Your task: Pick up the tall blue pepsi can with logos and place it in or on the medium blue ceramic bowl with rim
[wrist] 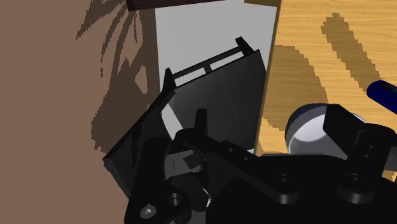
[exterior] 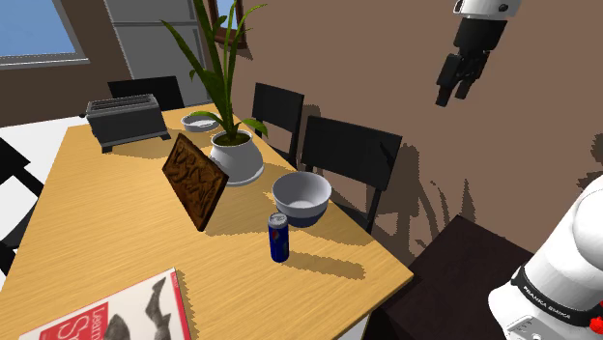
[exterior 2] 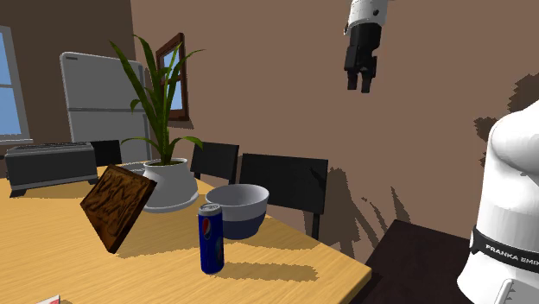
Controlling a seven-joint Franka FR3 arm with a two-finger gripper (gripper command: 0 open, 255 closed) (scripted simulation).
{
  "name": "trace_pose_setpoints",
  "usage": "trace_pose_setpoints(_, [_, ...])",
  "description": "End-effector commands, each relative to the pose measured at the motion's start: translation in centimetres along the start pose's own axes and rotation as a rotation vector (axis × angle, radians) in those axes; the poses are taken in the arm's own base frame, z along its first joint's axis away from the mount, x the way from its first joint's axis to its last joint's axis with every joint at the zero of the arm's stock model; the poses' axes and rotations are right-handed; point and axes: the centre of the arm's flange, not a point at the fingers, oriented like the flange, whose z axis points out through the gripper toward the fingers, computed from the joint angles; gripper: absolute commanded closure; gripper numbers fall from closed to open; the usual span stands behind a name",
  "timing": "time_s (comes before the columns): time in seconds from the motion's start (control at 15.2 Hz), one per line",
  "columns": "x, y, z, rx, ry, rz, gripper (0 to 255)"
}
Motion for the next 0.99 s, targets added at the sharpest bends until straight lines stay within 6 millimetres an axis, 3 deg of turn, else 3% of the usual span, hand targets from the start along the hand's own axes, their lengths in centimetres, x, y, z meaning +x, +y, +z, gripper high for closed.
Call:
trace_pose_setpoints(0.0, [0.0, 0.0, 0.0, 0.000, 0.000, 0.000, 0])
trace_pose_setpoints(0.92, [5.4, -14.8, 9.9, -0.006, -0.018, 0.022, 0])
